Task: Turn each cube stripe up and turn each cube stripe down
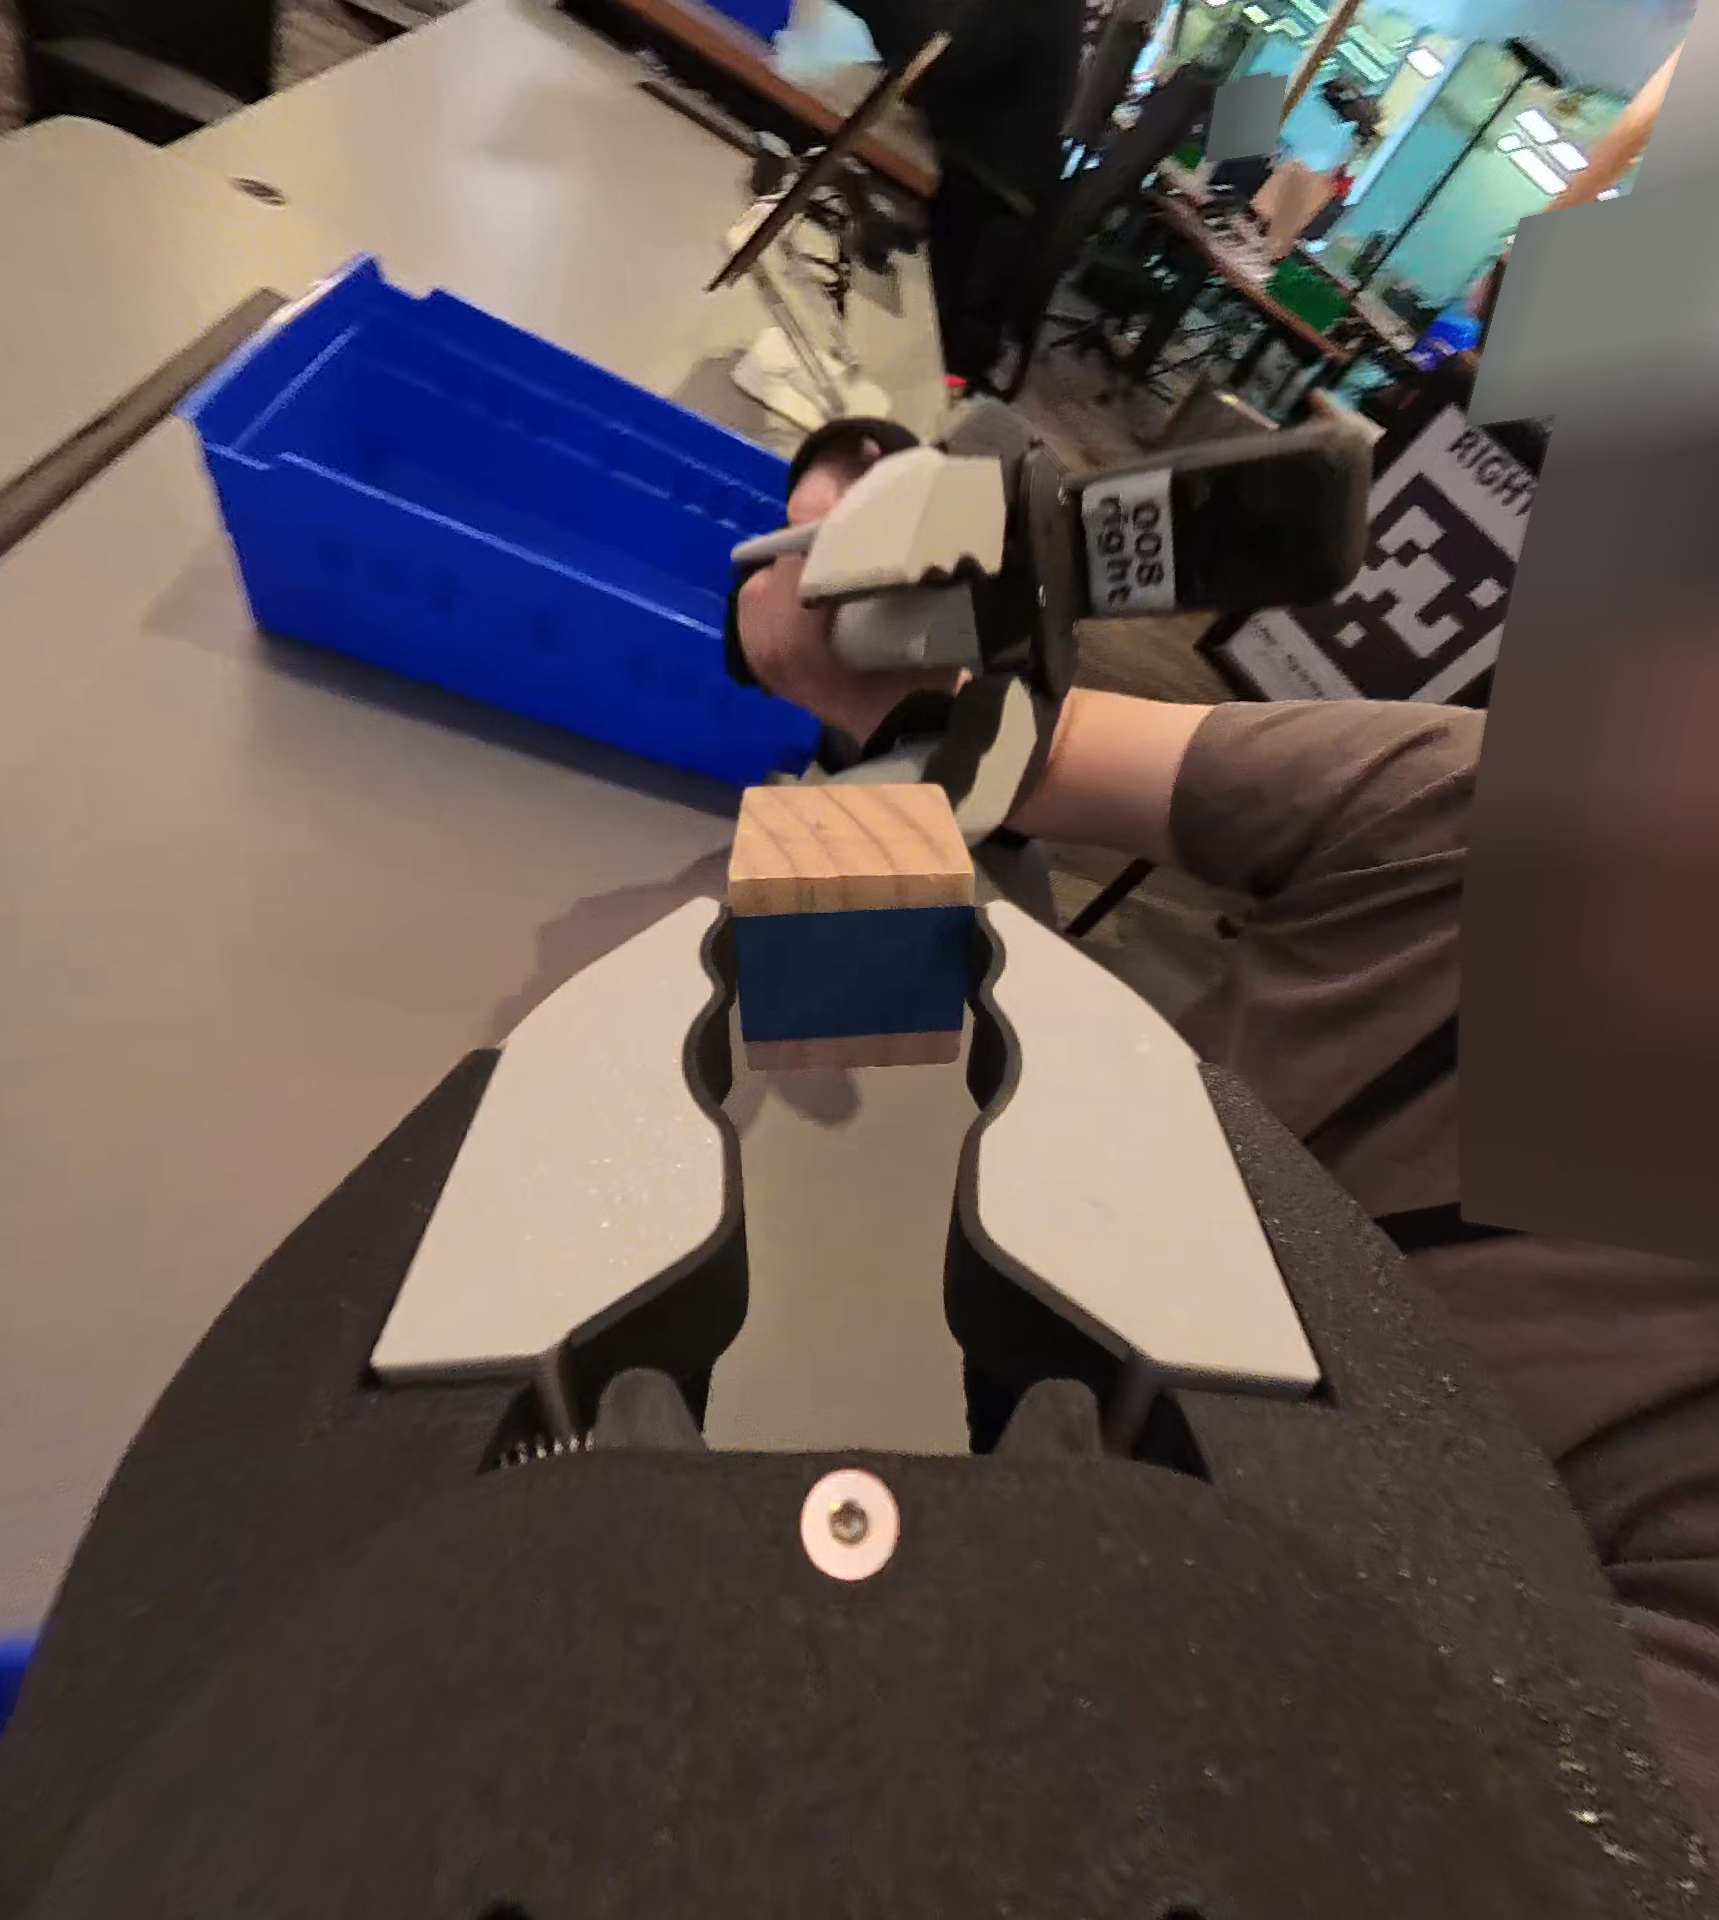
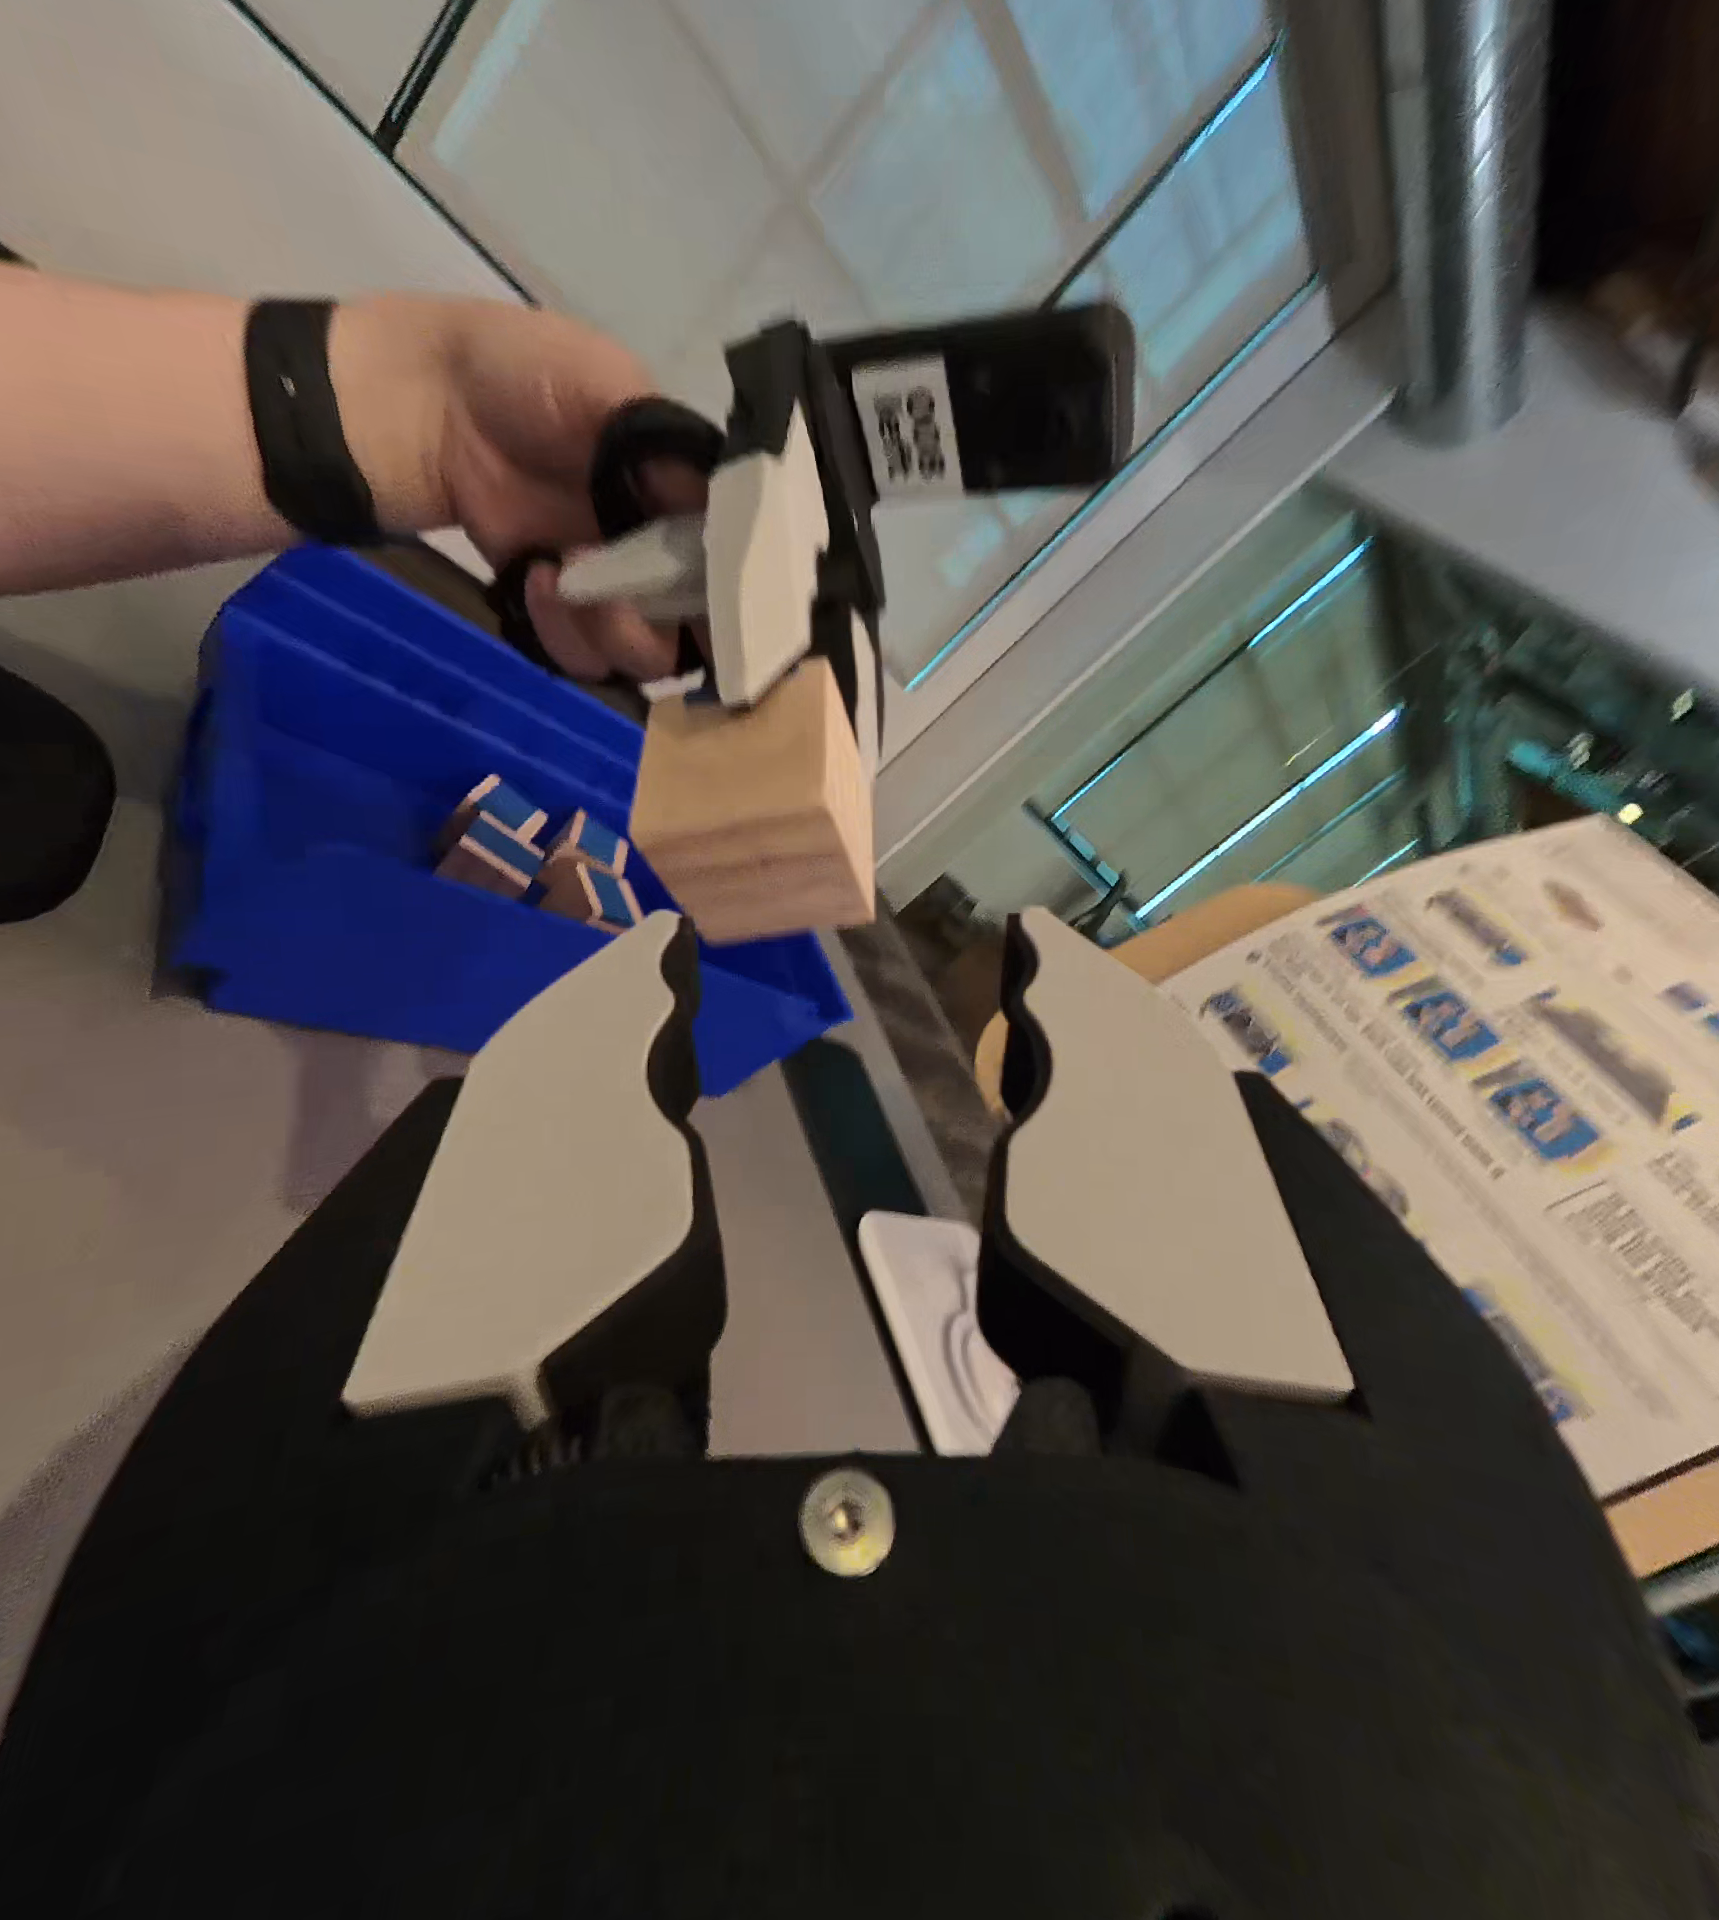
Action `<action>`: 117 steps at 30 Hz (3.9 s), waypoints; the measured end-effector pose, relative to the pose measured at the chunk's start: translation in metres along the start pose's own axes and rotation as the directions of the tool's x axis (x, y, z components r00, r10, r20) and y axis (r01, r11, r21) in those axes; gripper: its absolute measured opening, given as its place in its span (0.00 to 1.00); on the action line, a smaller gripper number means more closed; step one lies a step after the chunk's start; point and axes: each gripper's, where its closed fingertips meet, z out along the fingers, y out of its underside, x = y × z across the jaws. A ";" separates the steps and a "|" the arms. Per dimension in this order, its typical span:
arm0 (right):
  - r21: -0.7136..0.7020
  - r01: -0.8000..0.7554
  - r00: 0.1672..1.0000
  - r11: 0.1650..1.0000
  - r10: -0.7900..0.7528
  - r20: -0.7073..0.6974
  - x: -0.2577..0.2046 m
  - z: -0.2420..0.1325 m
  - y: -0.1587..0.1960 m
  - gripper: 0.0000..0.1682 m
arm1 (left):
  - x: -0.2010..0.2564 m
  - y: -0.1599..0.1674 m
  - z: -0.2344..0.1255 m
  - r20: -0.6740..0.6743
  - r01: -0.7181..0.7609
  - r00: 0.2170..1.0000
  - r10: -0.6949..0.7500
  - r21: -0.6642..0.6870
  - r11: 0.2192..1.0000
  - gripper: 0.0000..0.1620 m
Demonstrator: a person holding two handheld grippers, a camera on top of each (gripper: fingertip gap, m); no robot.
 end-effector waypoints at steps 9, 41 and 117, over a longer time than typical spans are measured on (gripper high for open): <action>0.011 0.099 0.995 0.995 -0.099 0.016 -0.019 0.003 -0.006 0.35 | 0.010 -0.009 0.029 -0.146 0.039 0.989 -0.032 0.041 0.998 0.26; 0.107 0.109 0.953 0.988 -0.073 -0.294 0.002 -0.010 -0.014 0.27 | 0.024 -0.030 0.047 -0.276 0.110 0.959 -0.063 0.160 0.981 0.26; -0.783 -0.576 0.649 -0.235 0.450 -0.613 0.067 -0.222 0.286 0.43 | -0.206 0.162 -0.103 0.568 0.089 0.707 0.422 -0.663 0.743 0.39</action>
